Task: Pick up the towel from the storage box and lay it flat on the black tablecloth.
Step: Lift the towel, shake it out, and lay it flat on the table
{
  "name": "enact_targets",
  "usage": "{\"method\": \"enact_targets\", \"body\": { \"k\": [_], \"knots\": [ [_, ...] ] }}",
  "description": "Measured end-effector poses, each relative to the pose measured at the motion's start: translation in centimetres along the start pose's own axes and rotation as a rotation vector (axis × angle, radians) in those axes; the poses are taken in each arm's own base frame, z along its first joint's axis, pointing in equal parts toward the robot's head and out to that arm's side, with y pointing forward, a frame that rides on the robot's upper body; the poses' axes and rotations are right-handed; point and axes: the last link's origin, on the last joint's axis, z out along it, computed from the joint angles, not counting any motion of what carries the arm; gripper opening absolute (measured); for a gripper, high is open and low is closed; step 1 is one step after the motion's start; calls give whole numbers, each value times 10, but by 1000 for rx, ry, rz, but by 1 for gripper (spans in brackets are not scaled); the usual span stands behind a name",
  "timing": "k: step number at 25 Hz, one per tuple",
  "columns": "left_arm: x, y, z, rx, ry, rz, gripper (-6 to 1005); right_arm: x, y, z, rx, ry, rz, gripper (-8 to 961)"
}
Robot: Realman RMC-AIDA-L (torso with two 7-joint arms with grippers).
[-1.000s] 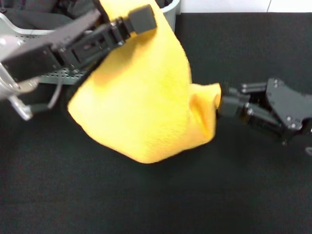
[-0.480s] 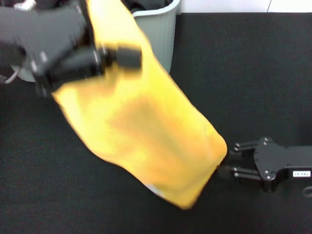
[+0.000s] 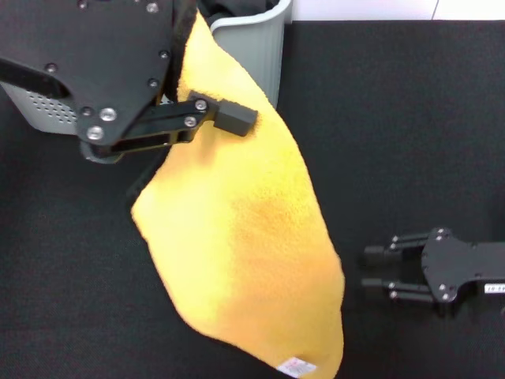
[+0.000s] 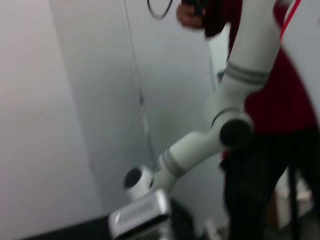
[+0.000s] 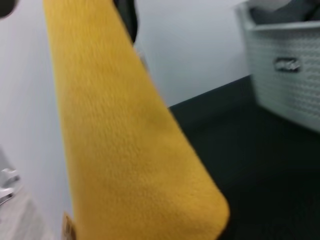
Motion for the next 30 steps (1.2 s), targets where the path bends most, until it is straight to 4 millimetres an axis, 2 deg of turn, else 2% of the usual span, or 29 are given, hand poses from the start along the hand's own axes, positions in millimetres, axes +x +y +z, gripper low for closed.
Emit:
{"method": "enact_targets", "body": {
  "k": [5, 9, 13, 16, 19, 22, 23, 25, 26, 28, 30],
  "knots": [
    [10, 1, 20, 68, -271, 67, 3, 5, -5, -18, 73, -16, 29, 563],
    [15, -1, 41, 146, -532, 145, 3, 4, -4, -42, 135, -77, 29, 641],
    [18, -2, 57, 169, -641, 212, 4, -4, 0, -61, 163, -147, 10, 719],
    [20, 0, 67, 127, -658, 242, 4, -20, 4, -76, 163, -245, -38, 778],
    [18, 2, 81, 72, -715, 258, 4, -40, 4, -87, 173, -310, -109, 775],
    [6, 2, 102, 18, -898, 272, 5, -62, 2, -97, 183, -335, -184, 773],
    [-1, 2, 110, 10, -1007, 279, 5, -62, 2, -97, 183, -335, -184, 772],
    [-15, 1, 115, 51, -1199, 284, 5, -87, -8, -86, 133, -297, -249, 770],
    [-20, 2, 114, 80, -1267, 283, 5, -93, -11, -82, 117, -283, -264, 769],
    [-24, 1, 115, 125, -1330, 304, 5, -101, -17, -74, 92, -241, -287, 767],
    [-20, -4, 118, 157, -1300, 330, 6, -102, -20, -73, 90, -208, -300, 766]
  ]
}}
